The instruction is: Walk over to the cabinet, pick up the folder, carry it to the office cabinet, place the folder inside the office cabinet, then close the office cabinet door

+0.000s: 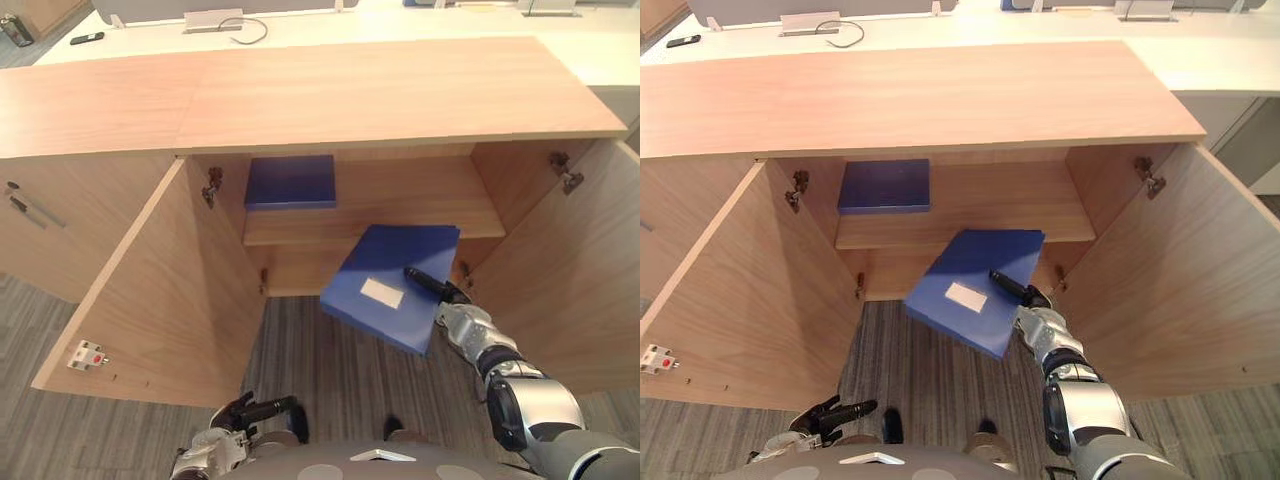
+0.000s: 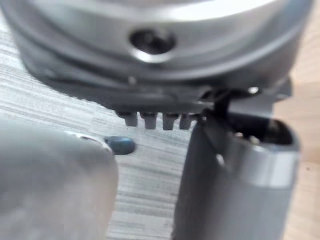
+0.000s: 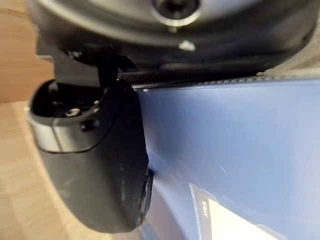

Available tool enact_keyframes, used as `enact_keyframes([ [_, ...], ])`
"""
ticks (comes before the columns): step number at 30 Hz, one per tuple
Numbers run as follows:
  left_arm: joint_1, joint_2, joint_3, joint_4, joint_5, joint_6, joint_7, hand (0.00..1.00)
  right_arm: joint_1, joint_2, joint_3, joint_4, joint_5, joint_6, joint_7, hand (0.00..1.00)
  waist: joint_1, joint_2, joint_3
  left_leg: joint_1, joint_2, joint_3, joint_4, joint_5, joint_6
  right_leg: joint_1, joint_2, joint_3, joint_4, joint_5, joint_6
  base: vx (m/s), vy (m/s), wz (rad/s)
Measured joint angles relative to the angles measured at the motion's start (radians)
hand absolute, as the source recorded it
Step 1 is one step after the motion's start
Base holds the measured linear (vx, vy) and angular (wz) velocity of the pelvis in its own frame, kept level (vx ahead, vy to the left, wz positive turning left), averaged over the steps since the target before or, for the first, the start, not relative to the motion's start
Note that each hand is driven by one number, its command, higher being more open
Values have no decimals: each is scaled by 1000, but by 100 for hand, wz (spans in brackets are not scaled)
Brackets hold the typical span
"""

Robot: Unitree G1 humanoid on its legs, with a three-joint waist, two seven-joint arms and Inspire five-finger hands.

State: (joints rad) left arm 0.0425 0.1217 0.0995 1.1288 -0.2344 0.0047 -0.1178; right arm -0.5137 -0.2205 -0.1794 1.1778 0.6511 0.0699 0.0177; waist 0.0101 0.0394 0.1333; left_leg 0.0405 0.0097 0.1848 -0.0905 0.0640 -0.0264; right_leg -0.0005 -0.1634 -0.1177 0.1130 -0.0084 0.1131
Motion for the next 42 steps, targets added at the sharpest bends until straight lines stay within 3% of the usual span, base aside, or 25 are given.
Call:
enact_keyframes([
  [1,0,0,2,0,-1,0,7,100,-2,6,-8,0,37,-3,-11,0,1,1,1,2,-2,1,0,-1,1,1,-2,-1,2,0,0,-63,72,-3],
  [3,3,-2,18,0,-4,0,47,100,-25,54,-67,-5,238,-74,-79,0,3,-1,9,3,-16,1,0,-6,10,0,-19,-15,-1,-4,-7,-54,73,-1],
  [6,4,-5,35,0,-8,0,86,100,-70,93,-138,-15,356,-147,-140,0,9,-4,26,5,-30,-10,0,-7,12,4,-32,-33,-6,-13,-19,-43,39,0],
  [16,33,-15,81,-2,-40,-4,135,100,-76,107,-210,-56,495,-236,-183,0,10,-14,43,29,-25,-88,0,-19,1,81,-24,-118,-31,-76,-37,39,-25,21],
  [18,35,-17,98,-3,-41,-4,135,100,-68,112,-223,-73,500,-248,-185,0,9,-17,40,9,-18,-109,5,-22,-4,76,-17,-145,-31,-97,-38,129,-78,43],
  [21,36,-17,116,-21,-40,-4,136,100,-46,122,-258,-128,497,-257,-189,0,12,-26,39,-132,-2,-136,202,-103,-10,69,-9,-206,-33,-87,-16,194,-80,52],
  [23,36,-24,114,-42,-40,-4,136,100,-32,111,-302,-134,498,-258,-202,0,12,1,49,-208,39,-128,363,-146,-13,67,20,-245,38,-86,-15,147,-41,65],
  [24,31,-38,112,-62,-40,-5,136,100,-30,97,-314,-141,496,-259,-204,0,15,47,69,-201,86,-150,370,-147,-14,2,47,-251,133,-124,-26,29,-29,49],
  [25,29,-44,112,-66,-40,-8,136,100,-27,98,-319,-158,495,-258,-204,0,15,58,73,-202,99,-157,367,-146,-14,5,71,-247,43,-137,-33,-25,-63,41],
  [26,22,-39,112,-70,-40,-10,134,100,-28,102,-323,-190,494,-260,-205,0,20,46,77,-205,85,-145,365,-148,-18,-3,69,-238,-121,-45,-38,26,-141,50],
  [27,17,-47,111,-75,-40,-13,132,100,-32,88,-327,-217,491,-261,-203,0,18,35,84,-206,54,-147,370,-171,-39,-43,27,-241,-108,44,-52,21,-132,45],
  [28,11,-73,108,-77,-40,-14,132,100,-42,66,-325,-227,488,-262,-202,0,19,72,89,-210,69,-149,371,-174,-39,-53,40,-242,-88,48,-52,59,-61,14],
  [30,21,-94,119,-79,-47,-25,130,100,-80,55,-316,-280,473,-262,-223,0,59,105,93,-219,90,-95,370,-168,-36,-113,40,-199,-30,13,-69,83,-19,-59],
  [31,23,-101,130,-79,-47,-24,131,100,-83,59,-308,-305,472,-262,-227,0,62,109,96,-220,93,-84,376,-166,-33,-131,37,-192,-1,-1,-73,69,-59,-63],
  [33,39,-114,169,-85,-61,-26,136,100,-88,72,-289,-385,471,-265,-249,0,67,104,101,-227,99,-38,438,-166,-32,-193,12,-167,148,-68,-84,57,-52,-40],
  [37,45,-116,196,-114,-74,-28,140,100,-144,88,-228,-501,453,-277,-266,0,66,81,116,-252,106,28,509,-191,-33,-302,-16,-120,323,-144,-84,-16,-55,-43],
  [42,43,-133,215,-148,-123,-52,142,100,-277,75,-229,-562,453,-312,-297,0,55,84,150,-335,121,68,573,-316,-46,-469,-33,-90,491,-217,-92,-114,23,-19],
])
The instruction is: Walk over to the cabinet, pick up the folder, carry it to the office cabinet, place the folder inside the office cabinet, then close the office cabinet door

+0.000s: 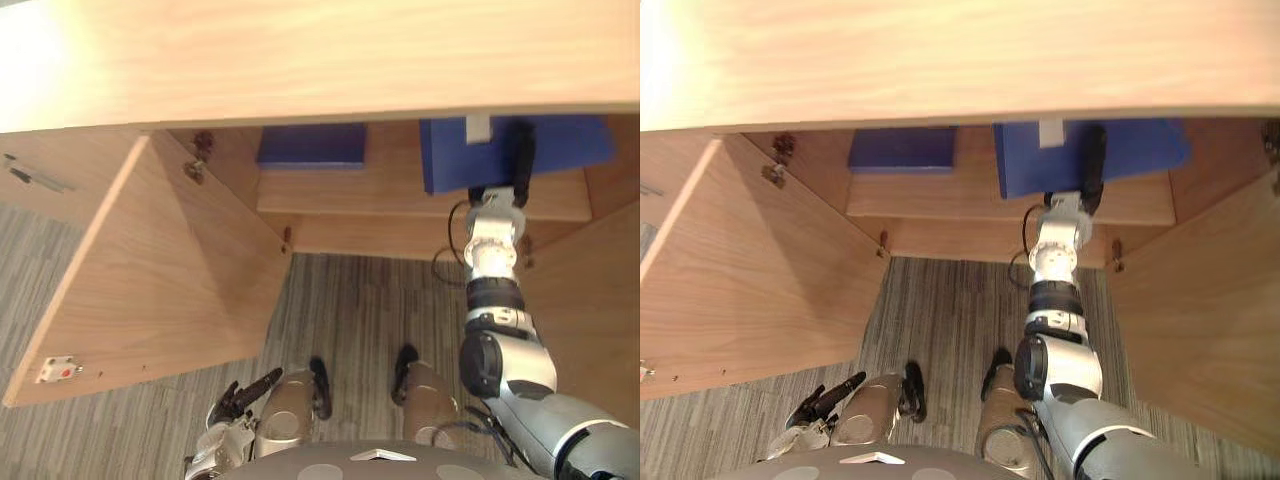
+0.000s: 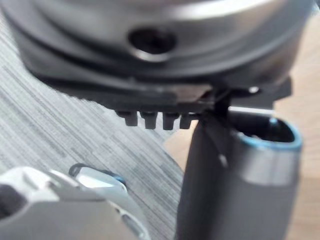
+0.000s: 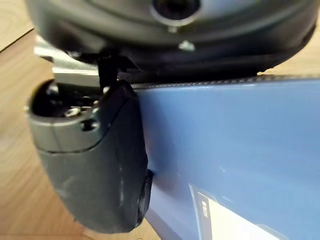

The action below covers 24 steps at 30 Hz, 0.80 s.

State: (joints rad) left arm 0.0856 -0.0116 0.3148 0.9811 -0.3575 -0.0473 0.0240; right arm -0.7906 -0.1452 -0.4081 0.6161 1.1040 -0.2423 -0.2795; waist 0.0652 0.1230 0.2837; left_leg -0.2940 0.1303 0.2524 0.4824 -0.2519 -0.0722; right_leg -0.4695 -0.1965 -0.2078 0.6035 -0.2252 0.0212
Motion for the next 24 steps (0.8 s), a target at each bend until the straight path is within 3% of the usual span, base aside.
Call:
enact_keyframes([
  [2,0,0,-4,-13,-37,-4,1,100,-57,-1,-25,0,1,-6,-24,0,6,-6,20,-59,-2,11,59,-21,5,-64,-14,20,50,-10,2,-145,64,-5],
  [7,3,2,-83,-64,-96,-25,0,100,-219,-38,-90,0,4,-8,-78,0,15,23,68,-179,-3,10,174,-56,25,-170,-40,31,122,-14,6,-93,63,4],
  [14,2,5,-181,-152,-148,-65,0,100,-458,-202,-92,18,3,-9,-164,0,39,61,132,-324,-8,0,312,-101,51,-302,-84,36,238,-17,11,-34,62,8],
  [18,3,12,-208,-182,-153,-83,5,100,-568,-256,-85,99,4,-10,-195,0,43,64,135,-398,-16,-3,365,-111,67,-363,-104,39,272,-19,13,-44,63,10],
  [24,2,25,-264,-254,-191,-84,29,100,-708,-335,109,179,3,30,-242,0,49,76,166,-473,-19,-17,426,-119,78,-420,-121,36,307,-24,14,-81,46,10],
])
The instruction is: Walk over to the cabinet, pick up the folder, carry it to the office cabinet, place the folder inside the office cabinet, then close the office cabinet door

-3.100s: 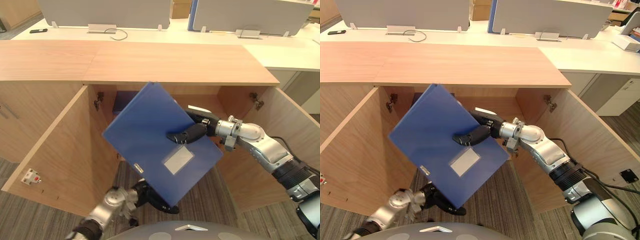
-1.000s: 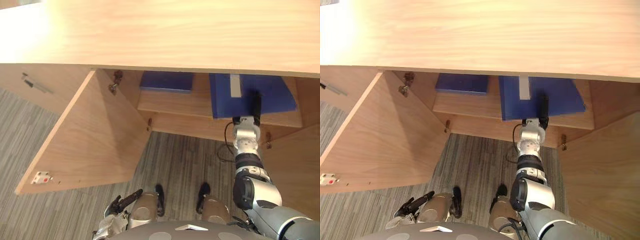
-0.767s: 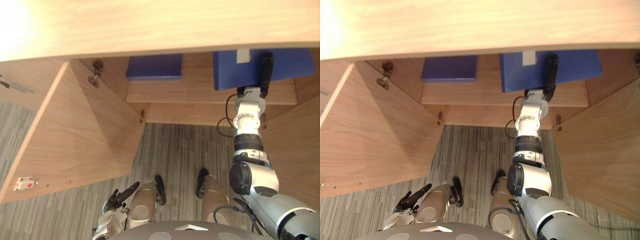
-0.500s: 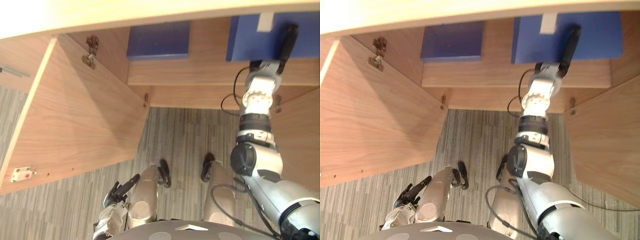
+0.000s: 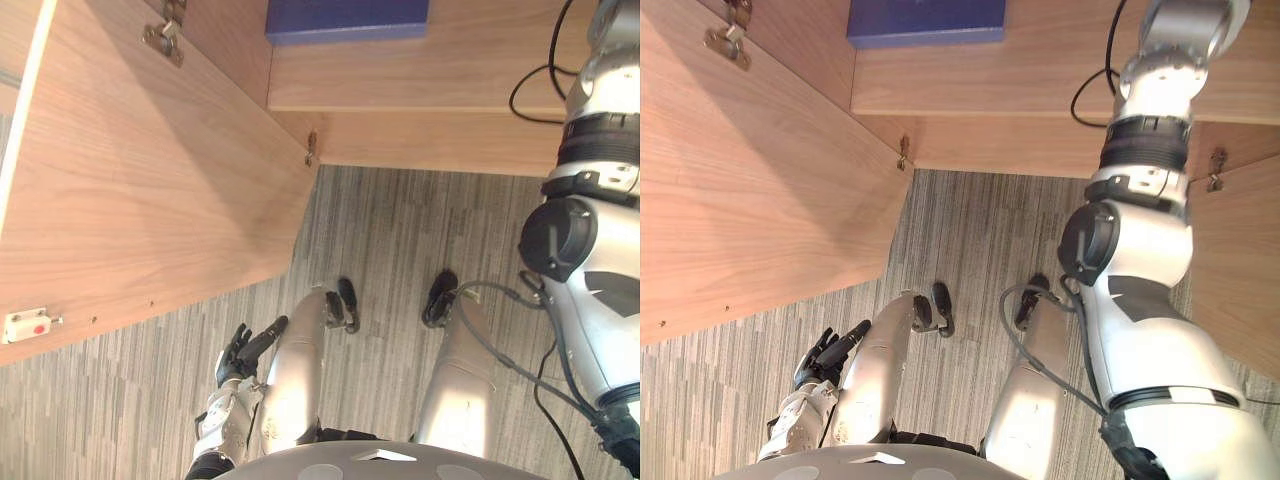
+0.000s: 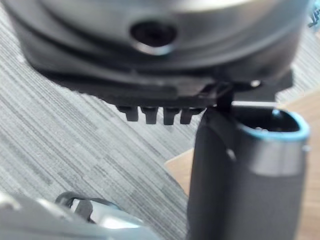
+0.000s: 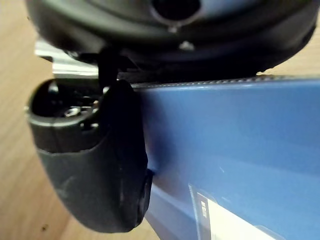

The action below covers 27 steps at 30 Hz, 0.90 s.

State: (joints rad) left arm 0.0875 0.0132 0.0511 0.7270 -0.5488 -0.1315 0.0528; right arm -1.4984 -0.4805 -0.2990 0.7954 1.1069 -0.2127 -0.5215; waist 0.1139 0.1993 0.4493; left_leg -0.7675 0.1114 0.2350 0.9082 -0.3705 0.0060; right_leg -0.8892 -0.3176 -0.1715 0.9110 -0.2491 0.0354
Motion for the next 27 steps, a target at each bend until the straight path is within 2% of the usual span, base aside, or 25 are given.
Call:
enact_keyframes([
  [1,0,2,-9,-30,-4,-1,2,100,-23,-33,58,1,0,20,-6,0,4,-1,6,-38,-4,-13,24,0,0,-30,-13,-8,25,-7,-2,-83,16,26],
  [8,0,9,-41,-101,-39,-1,11,100,-52,-121,155,66,51,15,-28,0,13,2,26,-138,-28,-31,70,12,8,-126,-50,-4,90,-16,-3,-82,19,18],
  [15,2,21,-52,-118,-72,16,24,100,-54,-151,144,110,220,0,-97,0,12,5,40,-185,-41,-33,86,21,8,-182,-68,5,127,-19,-7,-57,46,9],
  [16,2,25,-54,-118,-72,24,27,100,-54,-151,141,110,226,-1,-99,100,12,5,40,-185,-43,-33,86,21,8,-184,-70,7,131,-19,-8,-44,53,9],
  [20,18,32,-54,-117,-72,46,33,100,-55,-151,132,109,244,-31,-101,100,6,5,40,-185,-51,-34,90,23,7,-186,-82,9,144,-27,-9,-51,61,6],
  [27,36,35,-38,-82,-72,50,32,100,-55,-151,124,104,237,-35,-99,100,-2,5,41,-184,-51,-35,101,27,6,-185,-83,13,157,-32,-9,-63,77,1],
])
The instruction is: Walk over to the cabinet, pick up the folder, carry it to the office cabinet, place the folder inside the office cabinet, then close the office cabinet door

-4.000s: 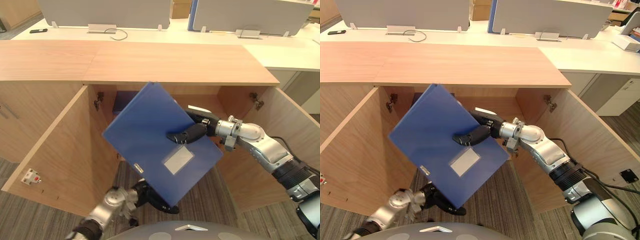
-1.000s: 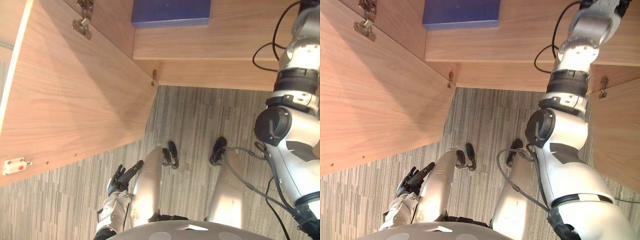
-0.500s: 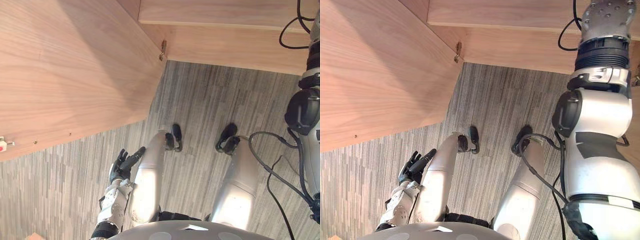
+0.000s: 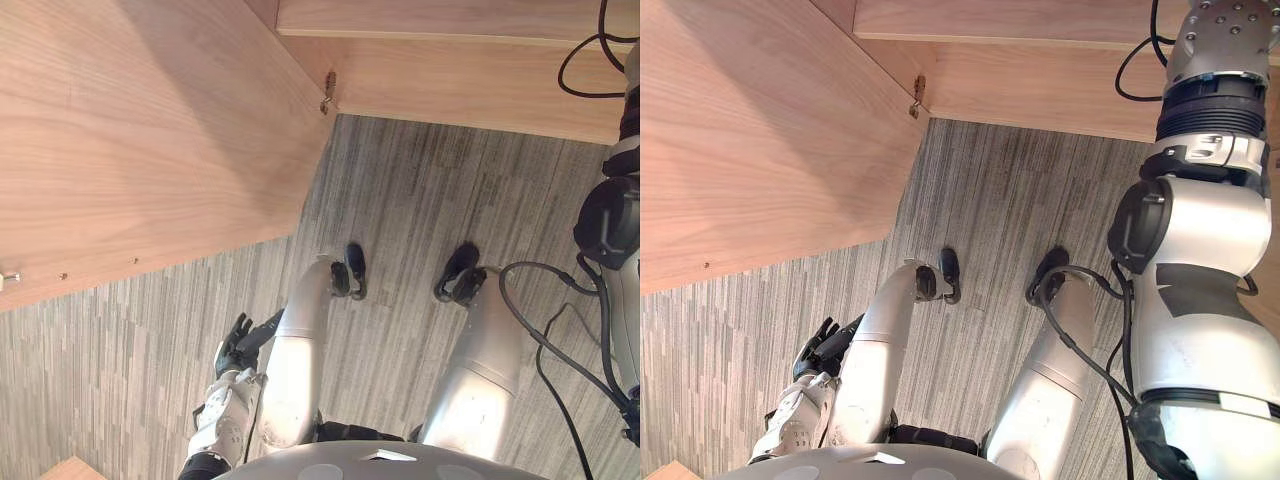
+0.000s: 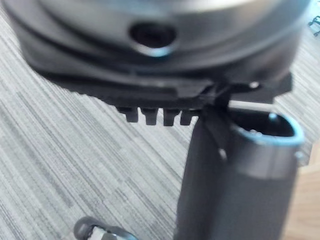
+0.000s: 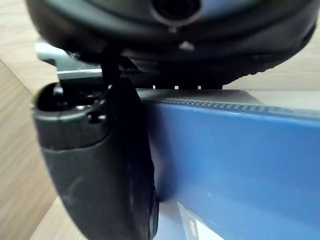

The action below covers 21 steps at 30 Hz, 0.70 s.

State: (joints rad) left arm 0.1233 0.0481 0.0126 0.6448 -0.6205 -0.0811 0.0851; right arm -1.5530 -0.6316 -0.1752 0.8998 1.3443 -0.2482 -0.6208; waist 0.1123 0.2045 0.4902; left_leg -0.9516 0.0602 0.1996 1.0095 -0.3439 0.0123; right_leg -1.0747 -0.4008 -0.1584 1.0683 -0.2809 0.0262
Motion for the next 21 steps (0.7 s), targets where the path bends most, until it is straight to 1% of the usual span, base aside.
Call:
enact_keyframes([
  [4,0,-5,22,31,0,1,0,100,0,0,-3,-15,-38,7,14,100,-7,0,0,2,0,-1,0,3,-2,1,0,0,2,0,0,-46,71,0],
  [8,-4,-16,45,57,1,3,0,100,1,0,-12,-45,-97,30,44,100,-10,0,0,15,1,-2,-5,7,-4,15,1,-3,-2,0,0,-36,73,0],
  [13,-18,-36,85,89,4,6,0,100,14,0,-10,-42,-171,89,88,100,-15,-1,0,50,1,-4,-30,14,-6,55,2,-14,-26,1,0,-29,86,-1],
  [15,-21,-36,90,96,5,11,-1,100,22,0,-7,-36,-190,115,106,100,-21,-2,0,62,1,-7,-45,20,-8,71,4,-24,-40,2,1,-4,71,2],
  [16,-25,-45,112,108,6,15,-3,100,27,0,-6,-5,-235,150,130,100,-27,-5,-1,81,1,-7,-61,22,-8,92,5,-32,-54,7,-6,9,69,1],
  [18,-26,-50,125,114,8,16,-2,100,29,0,5,27,-278,187,146,100,-32,-6,-2,100,0,-5,-72,22,-9,110,7,-33,-63,8,-7,15,64,-4],
  [20,-28,-50,135,120,32,14,-8,100,33,-3,47,78,-360,257,191,100,-37,-12,-4,129,1,-1,-88,22,-9,136,11,-33,-77,9,-7,20,73,-8],
  [21,-31,-50,138,121,43,14,-10,100,36,-5,54,86,-374,270,203,100,-37,-13,-4,134,2,-1,-90,22,-9,142,12,-33,-79,9,-7,14,69,-5],
])
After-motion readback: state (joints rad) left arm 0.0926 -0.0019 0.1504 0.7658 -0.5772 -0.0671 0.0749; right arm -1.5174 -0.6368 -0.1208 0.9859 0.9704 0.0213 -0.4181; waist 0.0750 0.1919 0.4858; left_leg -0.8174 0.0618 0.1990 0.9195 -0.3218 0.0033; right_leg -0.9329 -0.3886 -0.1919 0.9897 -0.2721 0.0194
